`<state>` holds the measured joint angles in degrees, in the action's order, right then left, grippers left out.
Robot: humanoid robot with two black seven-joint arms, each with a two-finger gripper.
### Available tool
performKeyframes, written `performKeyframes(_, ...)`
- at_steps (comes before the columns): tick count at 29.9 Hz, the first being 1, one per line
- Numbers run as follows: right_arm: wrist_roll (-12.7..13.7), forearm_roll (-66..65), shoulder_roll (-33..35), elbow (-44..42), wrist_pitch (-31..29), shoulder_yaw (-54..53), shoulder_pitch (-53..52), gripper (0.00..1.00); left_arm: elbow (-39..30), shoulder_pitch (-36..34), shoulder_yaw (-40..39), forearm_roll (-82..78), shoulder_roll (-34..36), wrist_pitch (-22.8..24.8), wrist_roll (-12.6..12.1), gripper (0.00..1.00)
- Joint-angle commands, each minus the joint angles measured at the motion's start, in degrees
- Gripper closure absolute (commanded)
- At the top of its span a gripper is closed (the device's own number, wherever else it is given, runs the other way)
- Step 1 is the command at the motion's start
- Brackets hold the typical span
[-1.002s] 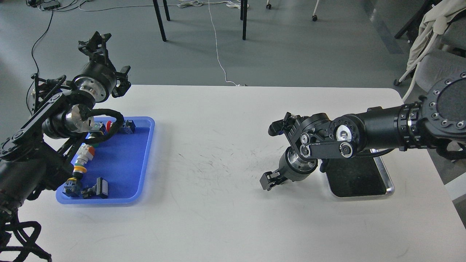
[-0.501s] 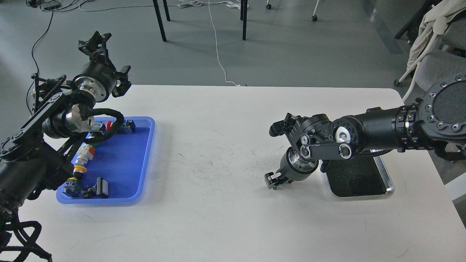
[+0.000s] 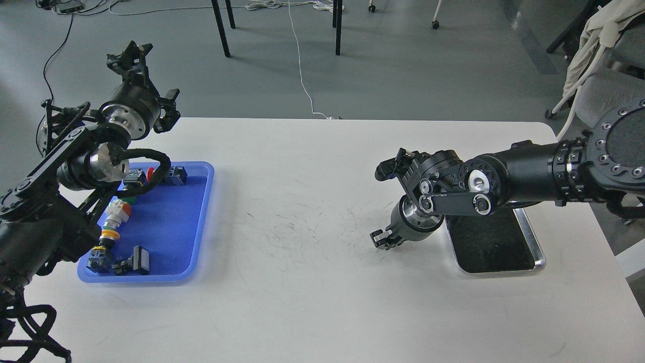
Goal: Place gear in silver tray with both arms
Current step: 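Close the right gripper on the gear and lift it, then carry the gear into the silver tray and open the right gripper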
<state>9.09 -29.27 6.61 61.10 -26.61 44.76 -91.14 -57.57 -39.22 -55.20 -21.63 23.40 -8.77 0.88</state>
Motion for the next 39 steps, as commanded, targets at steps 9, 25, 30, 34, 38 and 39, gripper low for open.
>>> performKeyframes(9,-0.3,-1.2,27.9,0.9,-0.2,-6.6,0.9,0.98,0.0,-0.5,0.5,-0.1,-0.6,-0.5,-0.1,0.02)
performKeyframes(25,-0.2,-7.6,30.6,5.2,4.4,-11.0,13.8,0.98,0.1,-1.4,0.7,-0.3,-0.6,-0.9,-0.1,0.02)
performKeyframes(30,-0.2,-8.2,30.5,5.3,4.4,-10.9,14.7,0.97,0.1,-1.4,0.8,-0.3,-0.6,-0.9,-0.1,0.02)
performKeyframes(34,-0.2,-8.6,30.5,5.3,4.4,-11.0,14.7,0.88,0.2,-1.4,0.8,-0.3,-0.6,-0.9,-0.1,0.02)
performKeyframes(38,-0.2,-8.6,30.5,5.3,4.5,-11.1,15.4,0.67,0.1,-1.4,0.8,-0.3,-0.6,-0.9,-0.1,0.02)
performKeyframes(39,-0.2,-8.6,30.5,5.3,4.4,-11.3,15.3,0.55,0.2,-1.4,0.8,-0.3,-0.6,-0.9,-0.1,0.02)
